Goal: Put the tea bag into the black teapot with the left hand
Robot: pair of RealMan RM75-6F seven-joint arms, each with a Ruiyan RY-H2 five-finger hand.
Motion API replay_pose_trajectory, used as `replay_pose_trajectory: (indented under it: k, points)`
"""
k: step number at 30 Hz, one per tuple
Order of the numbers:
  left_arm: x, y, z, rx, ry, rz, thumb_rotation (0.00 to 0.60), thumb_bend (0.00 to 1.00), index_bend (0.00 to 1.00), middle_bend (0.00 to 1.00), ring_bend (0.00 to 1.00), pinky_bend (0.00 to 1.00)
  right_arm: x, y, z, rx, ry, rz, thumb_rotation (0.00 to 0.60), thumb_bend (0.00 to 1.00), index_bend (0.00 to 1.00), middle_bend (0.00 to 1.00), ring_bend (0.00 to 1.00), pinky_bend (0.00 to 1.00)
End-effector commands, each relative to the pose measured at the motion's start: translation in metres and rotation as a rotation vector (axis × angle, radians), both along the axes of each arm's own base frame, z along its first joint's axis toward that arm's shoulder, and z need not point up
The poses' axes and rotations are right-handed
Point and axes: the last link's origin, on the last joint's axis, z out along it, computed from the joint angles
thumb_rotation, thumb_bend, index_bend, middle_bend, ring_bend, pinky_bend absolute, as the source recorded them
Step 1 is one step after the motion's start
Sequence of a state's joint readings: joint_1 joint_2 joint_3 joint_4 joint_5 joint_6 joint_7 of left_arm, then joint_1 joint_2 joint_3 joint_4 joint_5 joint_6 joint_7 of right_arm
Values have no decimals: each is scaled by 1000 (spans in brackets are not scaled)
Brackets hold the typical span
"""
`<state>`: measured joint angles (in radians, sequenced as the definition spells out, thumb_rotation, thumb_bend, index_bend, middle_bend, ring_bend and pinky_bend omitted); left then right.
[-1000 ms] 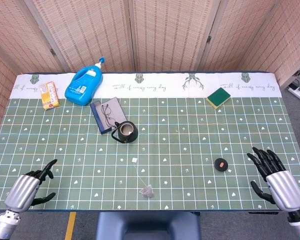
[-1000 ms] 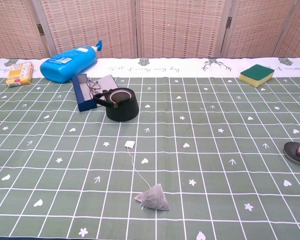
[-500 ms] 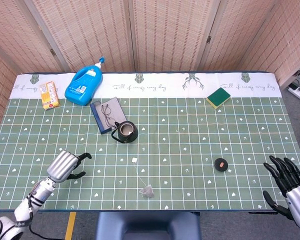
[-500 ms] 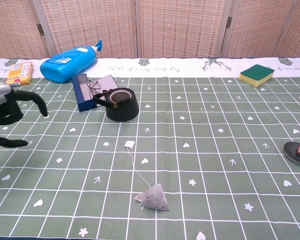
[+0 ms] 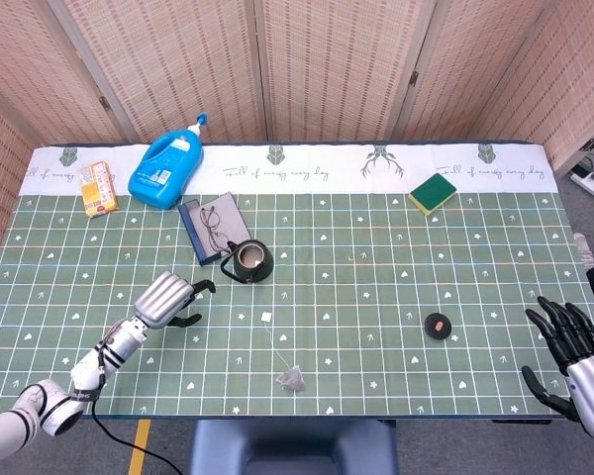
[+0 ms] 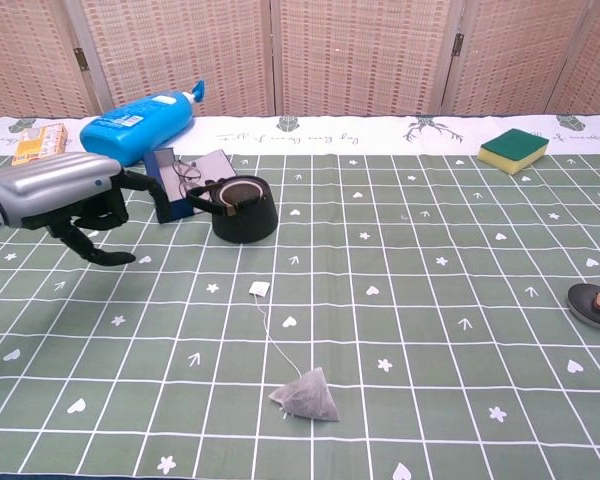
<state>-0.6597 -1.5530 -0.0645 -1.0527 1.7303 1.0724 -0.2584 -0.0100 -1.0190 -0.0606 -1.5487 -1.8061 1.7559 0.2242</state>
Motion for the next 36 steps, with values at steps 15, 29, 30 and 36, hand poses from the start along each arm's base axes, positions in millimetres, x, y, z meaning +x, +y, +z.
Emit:
replay_pose_trajectory:
  k: [15,29,30,36]
  points:
    - [30,7,-35,-102,27,-3,600,358,396,1000,1000,1000,-9,17,29,-73,-121,72,600,423,0,0,0,0]
    - [59,-5,-59,-87,37,-64,600,358,395,1000,1000,1000,-14,24,38,-81,-150,108,600,423,0,0,0,0]
    - [60,-5,-60,-86,38,-66,600,358,395,1000,1000,1000,-14,26,38,-81,-151,109,600,423,0,0,0,0]
    - [68,-4,-71,-102,48,-72,600,358,392,1000,1000,1000,-15,32,41,-108,-155,112,600,423,0,0,0,0]
